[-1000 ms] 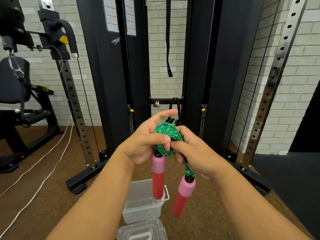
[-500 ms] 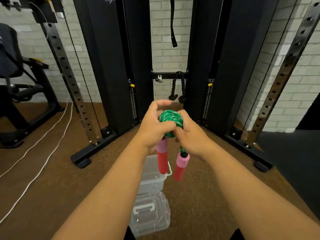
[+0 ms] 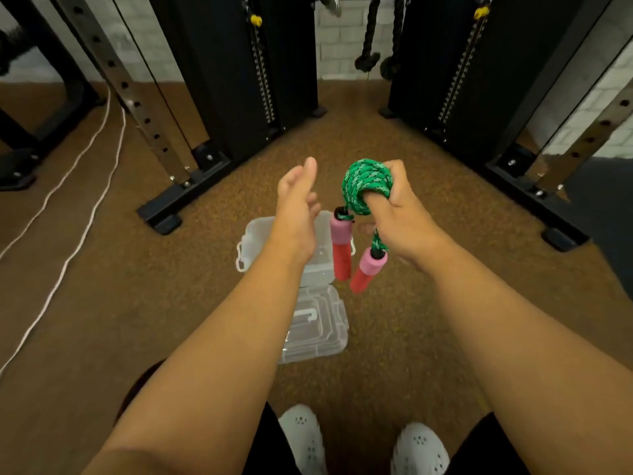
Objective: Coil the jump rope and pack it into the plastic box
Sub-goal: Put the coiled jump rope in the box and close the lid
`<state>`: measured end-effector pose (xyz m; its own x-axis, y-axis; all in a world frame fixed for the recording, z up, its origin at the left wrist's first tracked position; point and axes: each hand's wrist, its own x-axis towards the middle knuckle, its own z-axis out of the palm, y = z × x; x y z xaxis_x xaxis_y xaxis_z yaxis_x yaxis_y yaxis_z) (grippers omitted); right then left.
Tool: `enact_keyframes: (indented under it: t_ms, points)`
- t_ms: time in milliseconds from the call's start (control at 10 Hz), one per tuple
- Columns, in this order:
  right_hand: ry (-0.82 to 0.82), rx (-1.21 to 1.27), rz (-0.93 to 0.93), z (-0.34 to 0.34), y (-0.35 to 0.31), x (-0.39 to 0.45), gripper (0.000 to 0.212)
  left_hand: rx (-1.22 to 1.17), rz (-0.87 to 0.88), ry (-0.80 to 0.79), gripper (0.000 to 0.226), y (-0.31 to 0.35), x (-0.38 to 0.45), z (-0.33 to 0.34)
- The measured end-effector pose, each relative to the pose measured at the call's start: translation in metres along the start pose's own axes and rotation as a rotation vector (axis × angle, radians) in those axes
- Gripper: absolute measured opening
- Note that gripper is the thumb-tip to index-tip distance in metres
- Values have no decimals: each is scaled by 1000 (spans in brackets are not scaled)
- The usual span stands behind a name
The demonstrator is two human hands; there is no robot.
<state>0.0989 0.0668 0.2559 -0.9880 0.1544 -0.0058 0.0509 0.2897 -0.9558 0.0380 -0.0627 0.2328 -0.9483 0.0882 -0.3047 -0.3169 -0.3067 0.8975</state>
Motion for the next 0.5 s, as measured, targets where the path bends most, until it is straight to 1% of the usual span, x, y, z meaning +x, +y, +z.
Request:
enact_keyframes:
  t_ms: [100,200,300,400,500]
  points:
    - [-6,16,54,5,25,14,17,-114,-289,356,32,-41,32,-14]
    - [-5,17,71,6,51,27,17,-178,-421,497,50,-75,63,-31]
    - [5,58,79,8,70,39,19,634,-460,532,62,-104,96,-46]
    - [3,115,99,10,85,48,21,1595,-326,163,45,-129,114,-50]
    - [-14,146,138,11,103,57,19,421,-750,356,56,-150,147,-67]
